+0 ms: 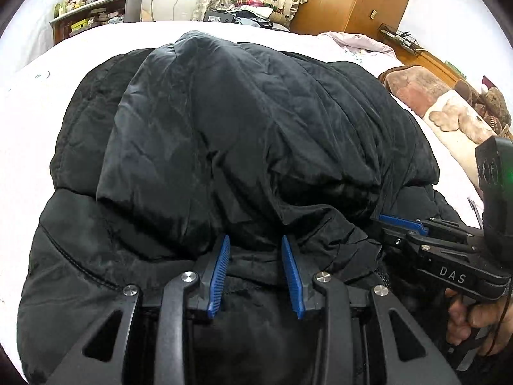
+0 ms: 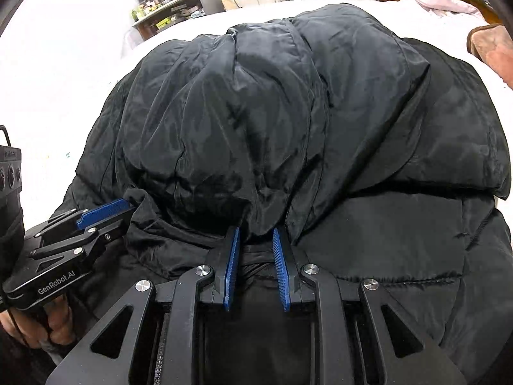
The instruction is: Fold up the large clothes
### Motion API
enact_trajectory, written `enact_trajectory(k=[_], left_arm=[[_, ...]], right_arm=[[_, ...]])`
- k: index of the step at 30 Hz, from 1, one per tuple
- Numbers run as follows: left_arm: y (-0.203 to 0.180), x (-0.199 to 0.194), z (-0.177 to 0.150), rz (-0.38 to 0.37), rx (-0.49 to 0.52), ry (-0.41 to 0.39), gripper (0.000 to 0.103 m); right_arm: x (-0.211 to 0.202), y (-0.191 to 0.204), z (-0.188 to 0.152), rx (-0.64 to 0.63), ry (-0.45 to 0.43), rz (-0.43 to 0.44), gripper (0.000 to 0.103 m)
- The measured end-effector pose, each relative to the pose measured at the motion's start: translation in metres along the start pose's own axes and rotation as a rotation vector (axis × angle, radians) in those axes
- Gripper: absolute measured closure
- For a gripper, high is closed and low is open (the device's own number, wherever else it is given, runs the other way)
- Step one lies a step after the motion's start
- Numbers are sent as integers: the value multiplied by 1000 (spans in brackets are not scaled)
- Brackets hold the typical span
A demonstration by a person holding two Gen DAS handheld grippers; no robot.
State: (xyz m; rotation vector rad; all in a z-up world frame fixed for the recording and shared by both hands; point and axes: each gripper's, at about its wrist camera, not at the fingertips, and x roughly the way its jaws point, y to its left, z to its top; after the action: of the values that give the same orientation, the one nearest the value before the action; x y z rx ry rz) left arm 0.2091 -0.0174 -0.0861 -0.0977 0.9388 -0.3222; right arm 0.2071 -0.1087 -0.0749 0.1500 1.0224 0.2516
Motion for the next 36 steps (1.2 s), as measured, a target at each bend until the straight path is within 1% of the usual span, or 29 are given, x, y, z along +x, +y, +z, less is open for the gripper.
enact_trajectory(k=[2, 3, 4, 5, 6, 8, 13, 18, 20, 24, 29, 33, 34, 36], left_arm=[[-7, -6, 4, 14, 9, 13, 67], [-10, -15, 6, 10, 8, 10, 67], [-11, -23, 6, 6, 5, 1, 67], [-13, -35, 4, 7, 4, -12, 67], [-13, -43, 2, 11, 6, -22, 67], [-14, -65, -5, 21, 9, -43, 67], [-14, -115, -28, 55, 4, -77, 67], [-14, -155, -54, 74, 2, -95, 60], [-11, -170, -67, 79, -1, -104, 60], [-6, -188, -84, 99, -12, -103, 60], [0, -199, -96, 140, -13, -109, 60], [8, -202, -101, 150, -31, -110, 60], [9, -203, -103, 152, -35, -112, 59], [14, -203, -103, 158, -50, -116, 49]], right_arm=[[-10, 5, 2, 9, 8, -8, 81], [-15, 5, 10, 10, 2, -13, 81], [-28, 4, 9, 8, -14, -18, 80], [-42, 4, 7, 8, -32, -22, 77], [-54, 4, 2, 12, -47, -20, 72], [-79, 4, -8, 20, -75, -20, 69], [-134, 3, -40, 28, -126, -44, 68], [-177, -1, -76, 51, -147, -48, 68], [-188, 0, -85, 55, -152, -54, 67], [-204, -2, -110, 64, -159, -72, 59], [-219, -10, -133, 77, -167, -85, 58], [-225, -18, -138, 98, -174, -102, 57], [-225, -20, -138, 101, -177, -106, 56], [-226, -26, -138, 109, -182, -114, 49]])
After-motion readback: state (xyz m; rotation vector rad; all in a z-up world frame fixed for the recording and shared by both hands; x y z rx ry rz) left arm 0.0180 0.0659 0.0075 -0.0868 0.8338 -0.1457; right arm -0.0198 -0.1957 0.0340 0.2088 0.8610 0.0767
